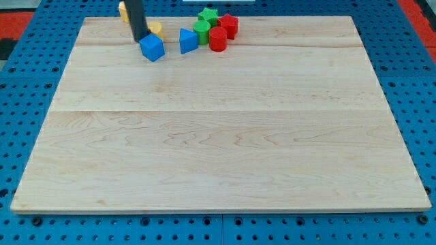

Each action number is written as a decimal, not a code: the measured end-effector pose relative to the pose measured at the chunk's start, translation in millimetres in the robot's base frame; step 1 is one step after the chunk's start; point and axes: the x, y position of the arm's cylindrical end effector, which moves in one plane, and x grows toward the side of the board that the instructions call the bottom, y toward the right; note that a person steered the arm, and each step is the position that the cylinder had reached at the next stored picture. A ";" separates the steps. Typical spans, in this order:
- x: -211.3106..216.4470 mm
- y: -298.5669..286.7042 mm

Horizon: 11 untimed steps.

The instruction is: Nudge the blue cube right a bit

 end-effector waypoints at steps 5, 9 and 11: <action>-55.4 -118.6; 69.1 -63.3; 40.2 -26.9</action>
